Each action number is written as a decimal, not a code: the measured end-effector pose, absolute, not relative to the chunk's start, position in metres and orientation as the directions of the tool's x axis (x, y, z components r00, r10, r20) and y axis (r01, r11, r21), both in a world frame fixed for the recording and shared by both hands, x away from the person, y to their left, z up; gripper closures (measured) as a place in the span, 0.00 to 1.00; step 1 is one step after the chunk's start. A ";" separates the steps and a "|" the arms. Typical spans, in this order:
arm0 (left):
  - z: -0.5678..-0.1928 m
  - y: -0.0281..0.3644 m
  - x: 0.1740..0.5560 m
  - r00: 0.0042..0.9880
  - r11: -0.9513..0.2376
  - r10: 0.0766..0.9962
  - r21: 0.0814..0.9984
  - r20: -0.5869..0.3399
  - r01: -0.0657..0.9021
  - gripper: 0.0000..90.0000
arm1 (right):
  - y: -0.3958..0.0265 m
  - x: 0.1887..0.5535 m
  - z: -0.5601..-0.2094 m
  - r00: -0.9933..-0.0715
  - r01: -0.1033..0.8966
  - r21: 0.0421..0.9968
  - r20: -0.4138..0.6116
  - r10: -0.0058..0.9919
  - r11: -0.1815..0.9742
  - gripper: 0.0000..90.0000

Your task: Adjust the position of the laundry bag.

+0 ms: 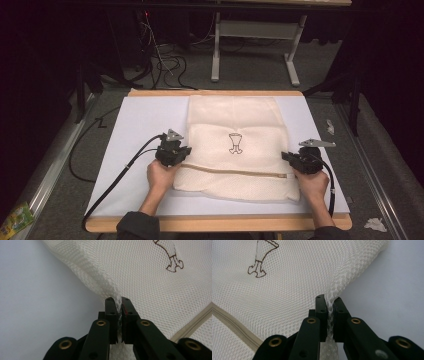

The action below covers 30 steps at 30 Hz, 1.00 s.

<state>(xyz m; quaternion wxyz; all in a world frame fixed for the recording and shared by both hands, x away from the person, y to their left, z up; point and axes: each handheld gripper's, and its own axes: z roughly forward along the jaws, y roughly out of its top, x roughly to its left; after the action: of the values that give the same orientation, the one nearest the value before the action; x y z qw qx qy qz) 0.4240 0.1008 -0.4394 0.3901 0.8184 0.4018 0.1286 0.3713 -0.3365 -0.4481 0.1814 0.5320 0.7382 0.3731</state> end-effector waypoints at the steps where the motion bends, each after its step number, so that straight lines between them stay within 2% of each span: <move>1: -0.439 0.103 0.423 0.643 -0.370 0.758 0.744 -0.104 0.556 0.95 | -0.335 0.371 -0.448 -0.367 0.650 0.745 0.133 0.921 0.152 0.96; 27: -0.444 0.153 0.411 0.585 -0.323 0.803 0.743 -0.114 0.587 0.94 | -0.291 0.380 -0.447 -0.436 0.635 0.751 0.155 0.886 0.181 0.96; 30: -0.444 0.158 0.408 0.591 -0.350 0.803 0.738 -0.080 0.576 0.94 | -0.283 0.380 -0.449 -0.448 0.642 0.739 0.144 0.882 0.205 0.96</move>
<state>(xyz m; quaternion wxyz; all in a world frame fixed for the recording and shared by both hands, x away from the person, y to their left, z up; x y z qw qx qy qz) 0.4075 0.1581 -0.4439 0.3778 0.8080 0.4266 0.1498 0.3804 -0.2835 -0.4486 0.1573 0.5013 0.7603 0.3821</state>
